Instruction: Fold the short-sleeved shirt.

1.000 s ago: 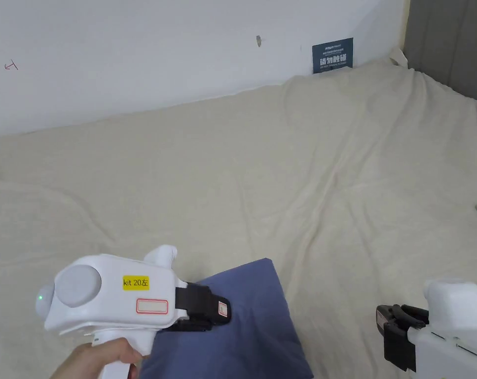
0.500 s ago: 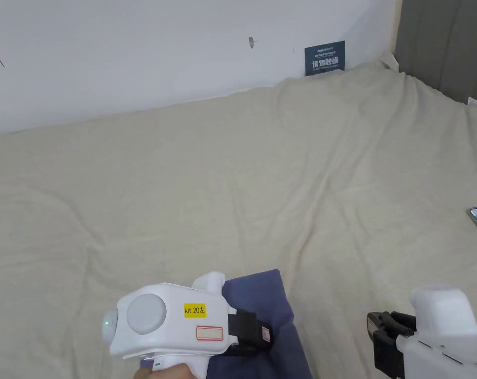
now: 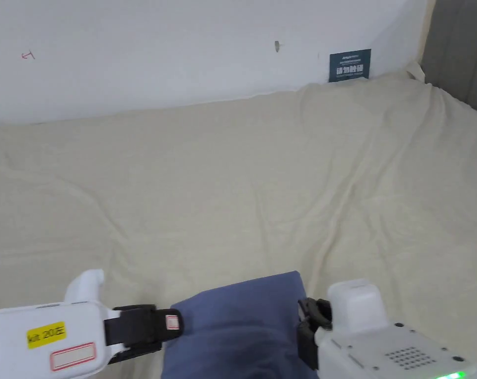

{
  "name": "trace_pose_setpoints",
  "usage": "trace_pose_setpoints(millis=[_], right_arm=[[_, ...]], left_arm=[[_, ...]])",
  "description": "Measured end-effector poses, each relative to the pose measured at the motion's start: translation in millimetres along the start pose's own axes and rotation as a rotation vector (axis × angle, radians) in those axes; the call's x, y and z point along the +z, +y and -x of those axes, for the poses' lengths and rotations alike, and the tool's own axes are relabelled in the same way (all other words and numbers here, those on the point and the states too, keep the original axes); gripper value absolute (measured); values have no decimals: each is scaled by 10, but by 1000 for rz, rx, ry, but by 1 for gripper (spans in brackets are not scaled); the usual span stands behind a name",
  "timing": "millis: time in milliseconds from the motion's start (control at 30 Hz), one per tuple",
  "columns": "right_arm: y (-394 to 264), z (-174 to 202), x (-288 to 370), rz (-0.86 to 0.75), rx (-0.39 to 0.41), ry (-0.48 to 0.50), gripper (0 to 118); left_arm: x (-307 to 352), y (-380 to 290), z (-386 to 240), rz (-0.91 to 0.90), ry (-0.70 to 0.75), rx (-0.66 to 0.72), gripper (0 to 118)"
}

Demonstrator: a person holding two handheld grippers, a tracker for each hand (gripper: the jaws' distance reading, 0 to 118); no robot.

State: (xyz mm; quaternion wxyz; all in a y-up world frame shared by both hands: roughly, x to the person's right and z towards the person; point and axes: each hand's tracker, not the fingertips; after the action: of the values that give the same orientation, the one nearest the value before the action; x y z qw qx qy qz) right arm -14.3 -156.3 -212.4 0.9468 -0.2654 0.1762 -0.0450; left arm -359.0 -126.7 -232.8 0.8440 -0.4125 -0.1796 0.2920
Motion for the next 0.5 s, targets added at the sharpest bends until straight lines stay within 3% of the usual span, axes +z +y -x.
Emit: trace_pose_setpoints(millis=[167, 200, 300, 500], right_arm=[[-203, 313, -525, 71, 44, 13, 0], [-269, 337, -607, 86, 61, 2, 0], [-437, 323, -697, 79, 63, -31, 0], [-472, 288, -674, 40, 42, -30, 0]], left_arm=[[132, -68, 490, 17, 3, 153, 3], [108, -74, 548, 22, 5, 155, 25], [-55, -99, 729, 75, -28, 239, 116], [-518, -126, 860, 135, -178, 390, 118]])
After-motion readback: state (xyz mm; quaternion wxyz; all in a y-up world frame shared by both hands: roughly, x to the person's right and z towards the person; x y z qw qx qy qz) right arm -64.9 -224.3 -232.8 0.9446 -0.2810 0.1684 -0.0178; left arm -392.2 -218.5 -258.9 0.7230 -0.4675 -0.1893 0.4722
